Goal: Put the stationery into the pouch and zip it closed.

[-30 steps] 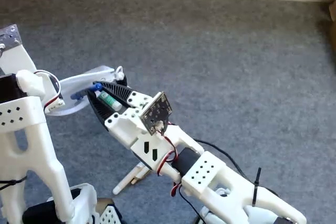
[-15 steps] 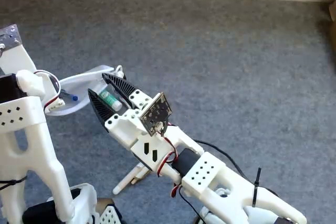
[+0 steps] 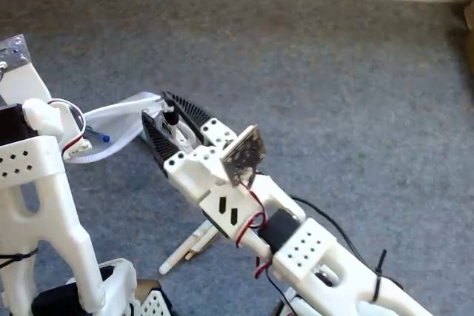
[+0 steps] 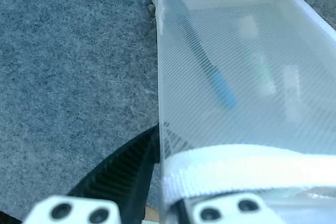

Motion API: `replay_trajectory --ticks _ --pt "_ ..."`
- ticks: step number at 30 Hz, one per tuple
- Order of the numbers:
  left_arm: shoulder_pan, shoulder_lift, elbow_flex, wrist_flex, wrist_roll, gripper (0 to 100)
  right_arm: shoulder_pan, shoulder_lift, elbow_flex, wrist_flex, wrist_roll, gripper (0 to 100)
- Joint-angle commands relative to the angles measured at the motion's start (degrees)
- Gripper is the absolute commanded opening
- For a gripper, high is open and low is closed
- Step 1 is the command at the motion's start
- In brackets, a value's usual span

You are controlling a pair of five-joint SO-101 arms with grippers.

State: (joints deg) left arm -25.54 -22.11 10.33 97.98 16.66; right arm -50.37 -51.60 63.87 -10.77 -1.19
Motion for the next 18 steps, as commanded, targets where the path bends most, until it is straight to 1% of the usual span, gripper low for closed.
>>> replay_trajectory --ticks 1,5,10,13,18 --pt "-0.66 0.31 1.71 0.00 0.35 1 0.92 -5.93 -1.45 11.03 -6.95 14.5" --pt "-0.75 0.31 1.71 0.00 0.35 1 0.92 -7.69 -5.67 19.12 -7.30 14.5" --pt "-0.84 0.31 1.71 0.00 0.35 1 1.01 -8.13 -7.87 26.42 -7.56 14.5" --pt "-1.01 0.31 1.71 0.00 0.26 1 1.01 -8.13 -7.87 29.14 -7.56 14.5" --pt "-0.84 0.31 1.71 0.00 0.35 1 4.53 -8.22 -7.96 33.19 -7.56 14.5"
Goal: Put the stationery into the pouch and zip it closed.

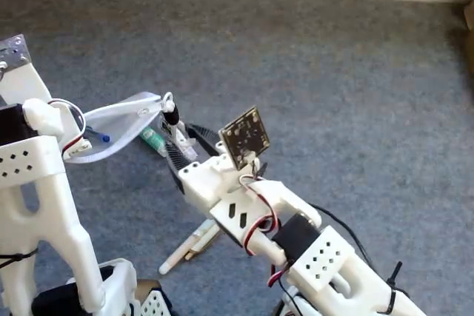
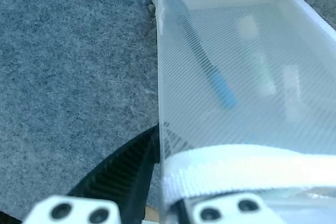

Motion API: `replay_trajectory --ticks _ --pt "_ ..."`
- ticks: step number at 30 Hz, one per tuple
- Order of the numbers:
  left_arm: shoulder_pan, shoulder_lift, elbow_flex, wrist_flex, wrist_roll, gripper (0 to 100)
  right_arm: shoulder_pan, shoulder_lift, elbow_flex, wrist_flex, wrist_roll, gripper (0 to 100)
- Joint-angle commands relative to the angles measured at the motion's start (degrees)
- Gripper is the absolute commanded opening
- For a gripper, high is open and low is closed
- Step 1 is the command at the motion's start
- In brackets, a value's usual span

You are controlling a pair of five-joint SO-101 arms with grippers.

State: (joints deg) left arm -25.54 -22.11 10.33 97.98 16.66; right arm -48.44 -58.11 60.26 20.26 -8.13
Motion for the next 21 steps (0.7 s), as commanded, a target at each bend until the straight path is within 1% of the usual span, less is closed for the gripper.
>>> replay_trajectory --ticks 1,6,13,21 --pt "-0.92 0.31 1.71 0.00 0.35 1 3.47 -1.71 -4.35 2.95 -0.62 14.5" --pt "-1.01 0.31 1.71 0.00 0.35 1 6.46 -1.71 -4.35 7.34 -0.62 14.5" --pt "-1.01 0.31 1.80 0.00 0.35 1 6.81 -1.71 -4.35 12.70 -0.70 14.5" --pt "-1.01 0.31 3.12 0.00 0.35 1 7.52 -1.71 -1.63 13.41 -1.14 14.5"
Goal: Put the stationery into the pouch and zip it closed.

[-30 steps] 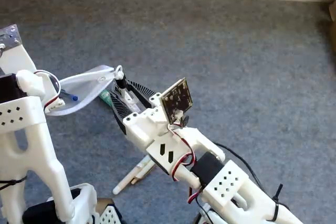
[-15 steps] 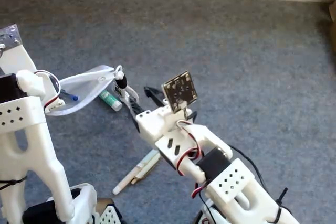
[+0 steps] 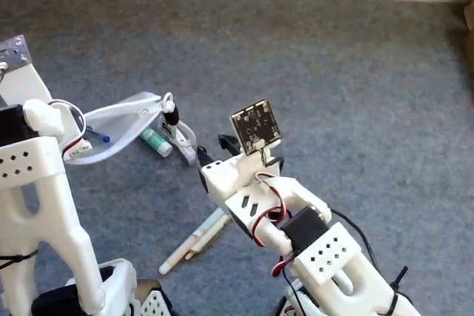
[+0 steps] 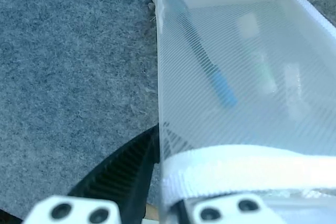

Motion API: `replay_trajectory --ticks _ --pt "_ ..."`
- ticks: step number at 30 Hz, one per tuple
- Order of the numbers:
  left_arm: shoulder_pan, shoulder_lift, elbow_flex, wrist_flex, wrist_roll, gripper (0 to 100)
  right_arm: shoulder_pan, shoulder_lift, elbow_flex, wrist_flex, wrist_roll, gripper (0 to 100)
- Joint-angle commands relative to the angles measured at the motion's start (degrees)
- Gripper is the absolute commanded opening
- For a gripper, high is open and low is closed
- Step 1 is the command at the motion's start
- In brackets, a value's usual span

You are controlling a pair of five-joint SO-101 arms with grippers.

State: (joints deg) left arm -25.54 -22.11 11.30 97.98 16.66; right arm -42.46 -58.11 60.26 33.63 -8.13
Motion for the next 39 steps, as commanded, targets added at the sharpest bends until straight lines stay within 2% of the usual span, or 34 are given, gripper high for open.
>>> replay_trajectory --ticks 1,5,11,19,24,30,39 --pt "-1.01 0.22 2.15 0.00 0.35 1 2.24 -1.71 -0.84 0.04 -2.64 14.5" --pt "-1.01 0.13 2.15 0.00 0.35 1 4.62 -1.27 0.31 1.01 -11.69 14.5" --pt "-1.01 0.13 1.98 0.00 0.35 1 4.79 -1.19 0.13 10.68 -17.49 14.7" --pt "-1.01 0.31 1.89 0.00 0.35 1 4.70 -0.92 0.04 11.12 -21.19 14.7" --pt "-1.01 0.31 1.89 0.00 0.35 1 4.88 5.67 -2.24 11.82 -22.15 14.7" --pt "-1.01 0.31 1.98 0.00 0.35 1 4.88 13.14 -9.36 17.98 -29.71 14.8" --pt "-1.01 0.31 1.98 0.00 0.44 1 4.88 22.11 -11.65 22.29 -30.42 14.9"
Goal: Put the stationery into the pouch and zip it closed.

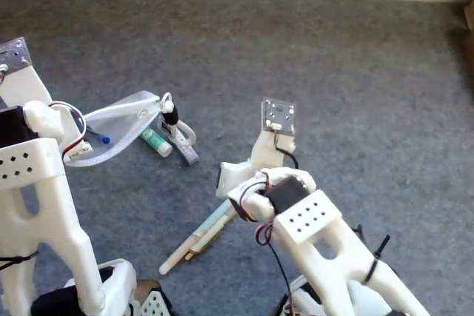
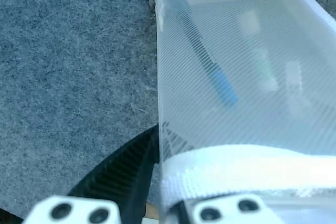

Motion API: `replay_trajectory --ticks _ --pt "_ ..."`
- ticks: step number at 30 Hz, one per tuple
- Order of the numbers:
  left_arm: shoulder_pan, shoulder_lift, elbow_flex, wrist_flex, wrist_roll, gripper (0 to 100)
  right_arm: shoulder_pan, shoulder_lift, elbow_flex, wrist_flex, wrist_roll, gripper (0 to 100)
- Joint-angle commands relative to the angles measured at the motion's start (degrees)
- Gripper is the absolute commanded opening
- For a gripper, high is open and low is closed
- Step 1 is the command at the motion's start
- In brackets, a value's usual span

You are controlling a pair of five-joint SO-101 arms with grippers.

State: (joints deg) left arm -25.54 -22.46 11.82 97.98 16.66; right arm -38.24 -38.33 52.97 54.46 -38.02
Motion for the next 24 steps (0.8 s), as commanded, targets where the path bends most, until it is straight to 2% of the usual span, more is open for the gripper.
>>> replay_trajectory --ticks 1,5,12,24 --pt "-1.01 0.66 1.45 0.00 0.44 1 0.66 3.74 -5.14 1.71 -0.79 14.9" --pt "-1.01 0.66 1.45 0.00 0.44 1 2.42 7.87 -7.43 1.80 -5.19 14.9" --pt "-1.01 0.66 1.54 0.00 0.44 1 7.60 11.65 -9.71 1.80 -5.80 14.9" --pt "-1.01 0.66 1.54 0.00 0.44 1 7.60 15.16 -9.80 1.36 -5.80 14.9"
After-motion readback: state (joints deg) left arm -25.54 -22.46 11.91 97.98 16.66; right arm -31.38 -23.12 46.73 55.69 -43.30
